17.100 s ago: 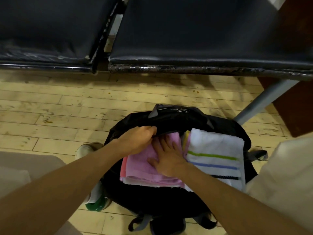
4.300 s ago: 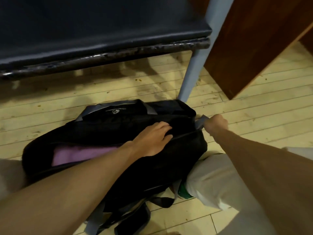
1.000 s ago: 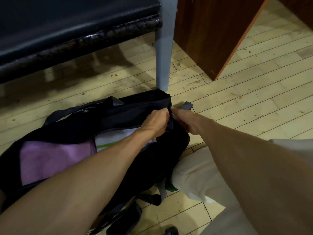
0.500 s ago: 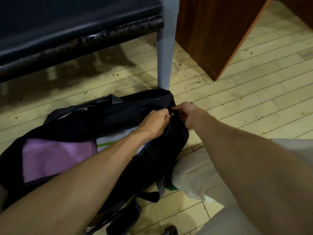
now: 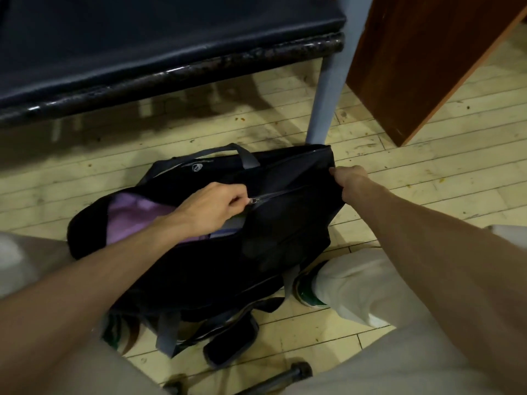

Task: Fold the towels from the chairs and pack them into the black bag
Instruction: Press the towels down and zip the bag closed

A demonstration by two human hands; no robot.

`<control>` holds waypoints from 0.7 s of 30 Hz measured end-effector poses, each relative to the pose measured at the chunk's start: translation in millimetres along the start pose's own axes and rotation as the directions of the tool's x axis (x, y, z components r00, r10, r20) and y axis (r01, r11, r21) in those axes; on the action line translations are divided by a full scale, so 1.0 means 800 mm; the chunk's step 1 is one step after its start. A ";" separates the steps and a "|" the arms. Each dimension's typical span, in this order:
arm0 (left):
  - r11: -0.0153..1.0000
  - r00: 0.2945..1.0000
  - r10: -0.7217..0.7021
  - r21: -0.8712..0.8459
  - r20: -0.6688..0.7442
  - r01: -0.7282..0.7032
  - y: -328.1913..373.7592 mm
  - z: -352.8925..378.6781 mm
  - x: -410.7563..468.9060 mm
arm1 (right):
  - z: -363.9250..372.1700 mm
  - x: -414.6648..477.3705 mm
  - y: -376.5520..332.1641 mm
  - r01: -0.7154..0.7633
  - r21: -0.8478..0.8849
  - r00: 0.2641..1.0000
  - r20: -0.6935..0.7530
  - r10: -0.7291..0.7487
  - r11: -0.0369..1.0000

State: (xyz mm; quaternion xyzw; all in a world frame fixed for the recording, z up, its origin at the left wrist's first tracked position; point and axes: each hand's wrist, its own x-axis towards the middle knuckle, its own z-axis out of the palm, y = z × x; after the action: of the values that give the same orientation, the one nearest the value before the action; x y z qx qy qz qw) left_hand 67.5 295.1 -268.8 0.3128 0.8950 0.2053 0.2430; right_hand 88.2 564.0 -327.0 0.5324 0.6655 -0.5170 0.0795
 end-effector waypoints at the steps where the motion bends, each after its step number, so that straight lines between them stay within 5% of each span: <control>1: 0.998 1.000 -0.020 -0.066 -0.023 0.019 -0.006 0.002 -0.006 | 0.002 -0.006 0.000 0.044 -0.136 0.998 -0.045 -0.050 0.990; 4: 0.970 0.993 -0.092 -0.233 -0.078 0.071 -0.012 0.008 -0.008 | 0.010 -0.029 0.000 0.287 -0.534 0.922 -0.072 -0.381 0.795; 7: 0.943 0.987 -0.131 -0.319 -0.094 0.095 -0.008 0.011 -0.007 | 0.022 -0.067 -0.006 0.711 -0.624 0.564 0.233 -0.792 0.323; 10: 0.921 0.984 -0.149 -0.377 -0.099 0.101 -0.006 0.011 -0.006 | 0.034 -0.110 -0.012 0.884 -0.467 0.306 0.610 -0.731 -0.020; 13: 0.843 0.975 -0.206 -0.522 -0.086 0.132 -0.004 0.013 -0.003 | 0.047 -0.127 -0.009 0.847 -0.474 0.255 0.761 -0.597 -0.242; 17: 0.895 0.980 -0.164 -0.435 -0.115 0.099 0.000 0.012 -0.006 | 0.051 -0.125 -0.010 0.821 -0.530 0.293 0.711 -0.639 -0.213; 21: 0.973 0.987 -0.100 -0.219 -0.126 0.071 -0.008 0.015 -0.010 | 0.060 -0.127 -0.011 0.775 -0.543 0.270 0.746 -0.609 -0.322</control>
State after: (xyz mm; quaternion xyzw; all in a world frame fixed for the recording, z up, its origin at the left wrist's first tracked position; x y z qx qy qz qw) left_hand 76.5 288.1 -278.9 0.2313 0.8948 0.3106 0.2224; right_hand 102.7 464.3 -277.0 -0.1744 0.9813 -0.0208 0.0786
